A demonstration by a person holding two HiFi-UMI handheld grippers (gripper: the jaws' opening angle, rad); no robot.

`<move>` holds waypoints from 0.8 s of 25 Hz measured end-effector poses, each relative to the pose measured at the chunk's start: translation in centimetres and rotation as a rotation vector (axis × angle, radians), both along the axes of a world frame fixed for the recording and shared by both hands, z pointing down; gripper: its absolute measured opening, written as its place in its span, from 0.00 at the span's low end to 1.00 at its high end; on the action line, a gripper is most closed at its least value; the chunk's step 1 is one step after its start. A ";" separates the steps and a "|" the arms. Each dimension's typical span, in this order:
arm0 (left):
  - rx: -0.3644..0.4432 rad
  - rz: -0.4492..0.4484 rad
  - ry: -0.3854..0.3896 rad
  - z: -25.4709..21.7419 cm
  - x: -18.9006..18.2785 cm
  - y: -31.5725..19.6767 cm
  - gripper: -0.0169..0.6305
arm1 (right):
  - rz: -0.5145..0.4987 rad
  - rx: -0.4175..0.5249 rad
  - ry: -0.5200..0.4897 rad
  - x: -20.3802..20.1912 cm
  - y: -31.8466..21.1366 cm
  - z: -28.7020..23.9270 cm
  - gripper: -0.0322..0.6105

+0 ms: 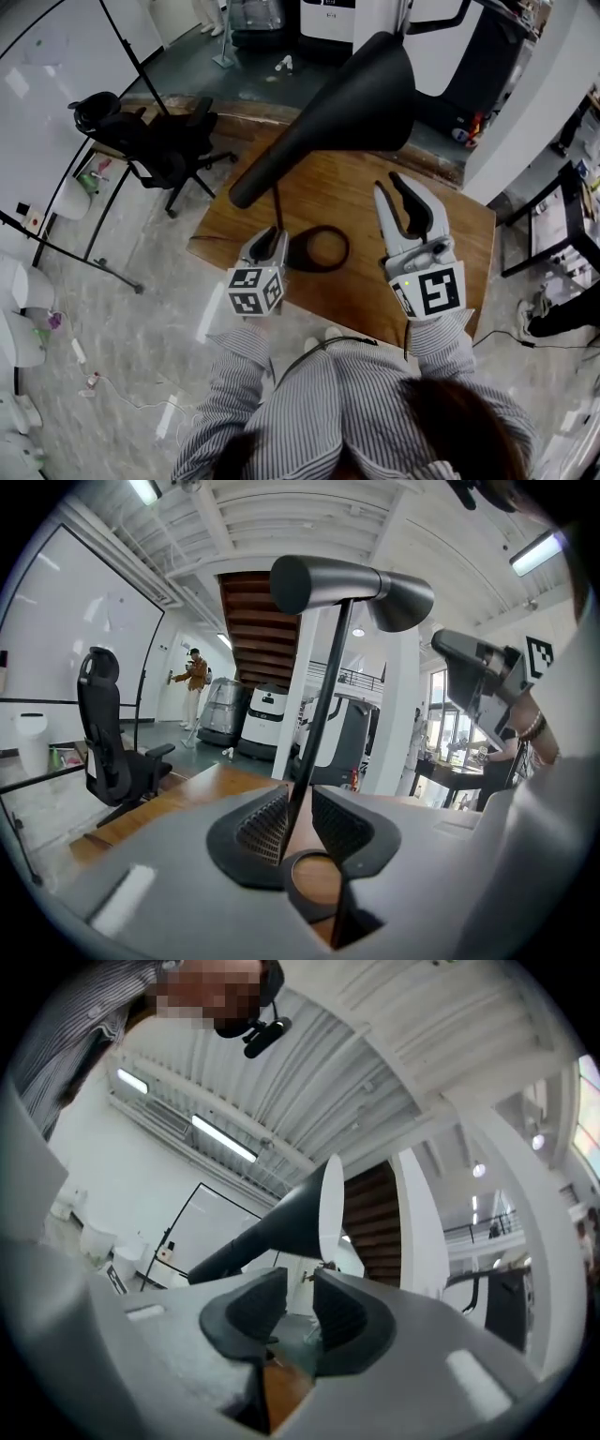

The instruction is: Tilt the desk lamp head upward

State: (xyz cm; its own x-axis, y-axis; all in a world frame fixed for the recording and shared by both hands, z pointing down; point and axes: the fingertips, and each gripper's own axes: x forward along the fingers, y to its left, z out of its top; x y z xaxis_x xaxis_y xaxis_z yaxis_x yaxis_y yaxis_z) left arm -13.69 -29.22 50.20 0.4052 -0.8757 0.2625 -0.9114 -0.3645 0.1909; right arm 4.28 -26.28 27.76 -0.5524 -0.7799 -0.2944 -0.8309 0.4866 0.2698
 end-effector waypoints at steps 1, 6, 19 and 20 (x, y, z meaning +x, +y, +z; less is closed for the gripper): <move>0.006 -0.003 0.008 -0.3 0.1 0.4 0.15 | -0.035 -0.057 -0.032 -0.6 -0.1 1.5 0.19; 0.006 0.038 0.064 -1.7 1.6 2.3 0.12 | -0.188 -0.320 -0.047 -4.9 0.3 9.6 0.16; 0.004 0.111 0.082 -2.0 4.7 4.2 0.03 | -0.307 -0.604 0.027 -9.4 2.3 19.5 0.05; 0.004 0.116 0.082 -2.0 4.9 4.3 0.03 | -0.306 -0.608 0.025 -9.4 2.3 19.6 0.05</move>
State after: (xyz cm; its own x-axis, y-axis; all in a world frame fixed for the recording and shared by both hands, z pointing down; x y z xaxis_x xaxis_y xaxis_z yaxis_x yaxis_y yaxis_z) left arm -8.78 -24.91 48.20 0.5237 -0.8226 0.2212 -0.8446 -0.4675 0.2611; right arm -5.09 -23.96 47.38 -0.7753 -0.6102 0.1632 -0.6288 0.7699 -0.1086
